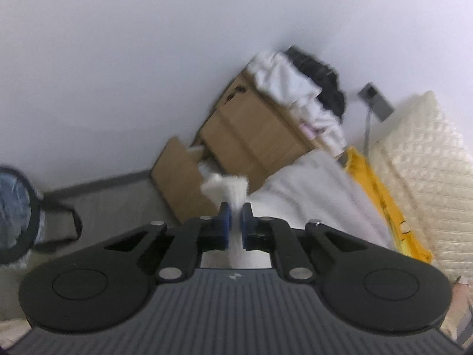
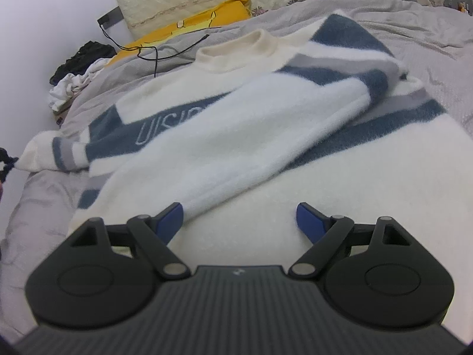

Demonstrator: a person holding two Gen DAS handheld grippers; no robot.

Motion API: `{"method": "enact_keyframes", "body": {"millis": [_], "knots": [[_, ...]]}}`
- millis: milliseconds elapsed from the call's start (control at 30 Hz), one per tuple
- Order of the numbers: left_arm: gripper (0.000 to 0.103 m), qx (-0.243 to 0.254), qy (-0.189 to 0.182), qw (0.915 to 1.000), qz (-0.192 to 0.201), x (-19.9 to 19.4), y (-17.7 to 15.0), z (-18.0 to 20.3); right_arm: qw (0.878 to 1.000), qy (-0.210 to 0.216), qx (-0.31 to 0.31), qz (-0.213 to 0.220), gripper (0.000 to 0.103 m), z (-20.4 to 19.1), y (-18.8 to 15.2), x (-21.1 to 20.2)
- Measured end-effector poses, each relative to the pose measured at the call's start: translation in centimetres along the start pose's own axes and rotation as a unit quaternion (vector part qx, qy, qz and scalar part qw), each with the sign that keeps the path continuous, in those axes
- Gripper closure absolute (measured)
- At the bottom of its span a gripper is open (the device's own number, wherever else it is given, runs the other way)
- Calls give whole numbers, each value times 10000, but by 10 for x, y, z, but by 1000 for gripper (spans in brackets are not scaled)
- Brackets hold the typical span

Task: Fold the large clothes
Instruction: 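Carry the held sleeve across the sweater body with the left gripper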

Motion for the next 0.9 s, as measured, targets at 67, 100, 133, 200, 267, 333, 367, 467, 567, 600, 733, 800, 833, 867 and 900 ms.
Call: {"method": "enact_keyframes", "body": {"millis": [67, 100, 133, 200, 267, 333, 367, 467, 567, 600, 733, 800, 833, 867, 900], "knots": [[95, 144, -178, 9997, 130, -15, 17, 19, 10000, 30, 39, 48, 18, -1, 2, -3], [95, 250, -244, 9992, 183, -23, 24, 28, 9999, 47, 40, 82, 18, -1, 4, -5], [95, 413, -341, 9983, 247, -33, 35, 43, 9999, 58, 15, 118, 18, -1, 5, -6], [95, 727, -588, 9950, 364, -54, 50, 75, 9998, 40, -69, 189, 18, -2, 8, -11], [96, 1078, -926, 9888, 466, -82, 65, 115, 9996, 75, -42, 257, 18, -2, 12, -16], [96, 1519, -1114, 9807, 516, -107, 72, 153, 9993, 87, 19, 375, 18, -1, 16, -24], [96, 1709, -1255, 9757, 543, -123, 75, 175, 9990, 63, 30, 442, 18, 2, 18, -29], [96, 2119, -1759, 9590, 675, -175, 78, 240, 9986, -9, 167, 499, 18, 9, 21, -43], [96, 2496, -2274, 9380, 782, -229, 66, 302, 9970, 67, 363, 682, 18, 13, 31, -62], [96, 2612, -2454, 9301, 807, -246, 59, 322, 9963, 78, 384, 769, 18, 15, 36, -69], [96, 3005, -3112, 8977, 838, -313, 16, 392, 9933, 31, 308, 1113, 18, 25, 50, -99], [96, 3207, -3390, 8810, 774, -343, -14, 423, 9919, -40, 301, 1234, 18, 35, 57, -113], [96, 3337, -3524, 8713, 724, -357, -32, 437, 9911, -99, 315, 1293, 18, 42, 60, -121], [96, 3458, -3635, 8624, 678, -370, -50, 448, 9900, -154, 360, 1355, 18, 50, 62, -128], [96, 3554, -3744, 8541, 631, -383, -69, 458, 9893, -195, 412, 1383, 18, 57, 63, -134]]}}
Point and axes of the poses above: each gripper's, at about its wrist camera, not at the fingertips, and x roughly the way its jaws point, z to its right, y to its top, the point moved 10 cm from there along x, roughly the way its jaws point, and after that the axes turned 14 degrees about z, right-handed, at the moved point
